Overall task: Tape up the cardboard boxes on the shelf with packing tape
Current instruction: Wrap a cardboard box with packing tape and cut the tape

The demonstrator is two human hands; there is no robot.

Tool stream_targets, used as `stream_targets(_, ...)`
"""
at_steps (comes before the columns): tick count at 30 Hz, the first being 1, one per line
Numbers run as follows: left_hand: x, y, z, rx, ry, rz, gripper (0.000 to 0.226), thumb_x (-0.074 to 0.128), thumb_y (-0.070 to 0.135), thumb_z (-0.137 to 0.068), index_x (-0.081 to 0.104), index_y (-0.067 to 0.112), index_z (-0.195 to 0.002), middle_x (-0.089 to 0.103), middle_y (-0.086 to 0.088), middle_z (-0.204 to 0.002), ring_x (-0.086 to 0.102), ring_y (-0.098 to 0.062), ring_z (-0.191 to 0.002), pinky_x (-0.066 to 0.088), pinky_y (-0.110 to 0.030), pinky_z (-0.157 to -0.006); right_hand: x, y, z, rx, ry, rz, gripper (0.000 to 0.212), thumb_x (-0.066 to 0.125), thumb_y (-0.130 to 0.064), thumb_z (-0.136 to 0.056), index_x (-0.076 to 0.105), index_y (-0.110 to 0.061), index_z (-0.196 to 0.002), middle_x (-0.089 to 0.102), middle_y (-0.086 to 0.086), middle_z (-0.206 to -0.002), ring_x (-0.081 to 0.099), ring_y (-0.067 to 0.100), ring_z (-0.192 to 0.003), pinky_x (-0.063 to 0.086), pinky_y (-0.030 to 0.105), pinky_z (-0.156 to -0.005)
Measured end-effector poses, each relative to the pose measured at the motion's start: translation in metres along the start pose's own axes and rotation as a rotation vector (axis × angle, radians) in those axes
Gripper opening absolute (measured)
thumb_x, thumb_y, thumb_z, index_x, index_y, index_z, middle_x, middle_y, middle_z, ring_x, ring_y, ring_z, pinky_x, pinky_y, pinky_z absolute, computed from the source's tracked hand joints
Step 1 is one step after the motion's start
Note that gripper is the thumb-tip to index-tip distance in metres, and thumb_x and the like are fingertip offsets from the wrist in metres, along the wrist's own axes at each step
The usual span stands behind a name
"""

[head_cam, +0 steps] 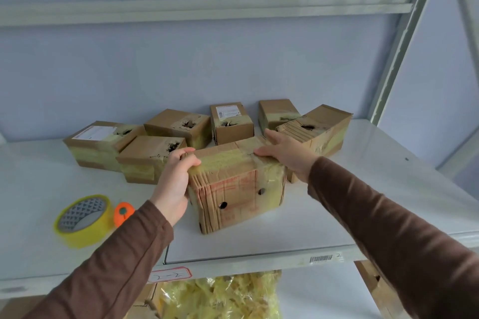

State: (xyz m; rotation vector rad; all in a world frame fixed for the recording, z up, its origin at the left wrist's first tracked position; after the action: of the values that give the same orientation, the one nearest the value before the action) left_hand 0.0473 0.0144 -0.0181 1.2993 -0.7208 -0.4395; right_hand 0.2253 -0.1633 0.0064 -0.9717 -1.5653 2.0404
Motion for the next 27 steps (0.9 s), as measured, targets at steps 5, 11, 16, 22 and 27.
stream_targets(5, -0.008, 0.0, 0.03, 0.112, 0.079, -0.142, 0.054, 0.081, 0.035, -0.069, 0.056, 0.022, -0.116, 0.058, -0.012, -0.122, 0.063, -0.022, -0.104, 0.051, -0.044, -0.091, 0.007, -0.038, -0.03, -0.214, 0.258, 0.818, 0.071, 0.063, -0.062, -0.091, 0.046, -0.024, -0.149, 0.062, 0.002, -0.14, 0.06, 0.026, -0.124, 0.049, 0.037, -0.095)
stream_targets(11, 0.017, -0.02, 0.061, 0.026, -0.068, -0.126, 0.071, 0.089, 0.051, -0.064, 0.054, 0.026, -0.119, 0.065, 0.005, -0.115, 0.069, -0.001, -0.094, 0.054, -0.031, -0.085, 0.026, -0.035, -0.025, -0.312, 0.145, 0.102, 0.051, 0.062, -0.036, -0.102, 0.05, -0.022, -0.149, 0.054, -0.001, -0.15, 0.05, 0.016, -0.138, 0.039, 0.039, -0.117)
stream_targets(16, 0.029, -0.03, 0.062, -0.025, -0.298, -0.099, 0.072, 0.079, 0.047, -0.08, 0.044, 0.045, -0.143, 0.068, 0.023, -0.128, 0.065, 0.002, -0.115, 0.046, -0.03, -0.098, 0.038, 0.009, 0.035, -0.079, -0.083, -0.267, 0.092, 0.078, -0.048, -0.082, 0.031, -0.031, -0.16, 0.047, -0.008, -0.155, 0.057, 0.007, -0.13, 0.048, 0.033, -0.111)
stream_targets(22, 0.046, -0.028, 0.054, -0.039, -0.297, -0.052, 0.053, 0.065, 0.038, -0.099, 0.042, 0.045, -0.146, 0.071, 0.015, -0.125, 0.069, -0.004, -0.111, 0.058, -0.024, -0.083, 0.038, 0.003, 0.05, -0.024, -0.099, -0.225, 0.083, 0.069, -0.016, -0.096, 0.02, -0.02, -0.163, 0.057, -0.005, -0.137, 0.067, 0.012, -0.114, 0.056, 0.025, -0.091)
stream_targets(27, 0.007, 0.001, 0.055, 0.142, -0.332, -0.317, 0.08, 0.066, 0.074, -0.082, 0.037, 0.048, -0.152, 0.049, 0.05, -0.129, 0.04, 0.027, -0.124, 0.03, -0.016, -0.107, 0.034, -0.048, 0.098, -0.487, 0.329, 0.595, 0.067, 0.058, -0.033, -0.103, 0.028, -0.019, -0.161, 0.03, 0.0, -0.166, 0.024, 0.017, -0.154, 0.022, 0.042, -0.127)
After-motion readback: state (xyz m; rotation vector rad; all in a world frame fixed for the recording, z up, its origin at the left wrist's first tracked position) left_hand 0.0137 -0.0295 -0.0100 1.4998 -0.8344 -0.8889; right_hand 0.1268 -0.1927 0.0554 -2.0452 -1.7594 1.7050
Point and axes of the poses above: each hand's wrist, its own z-axis away from the middle knuckle, its own x-axis out of the palm, y = z × x, the point moved 6 cm from there along -z, towards the middle knuckle
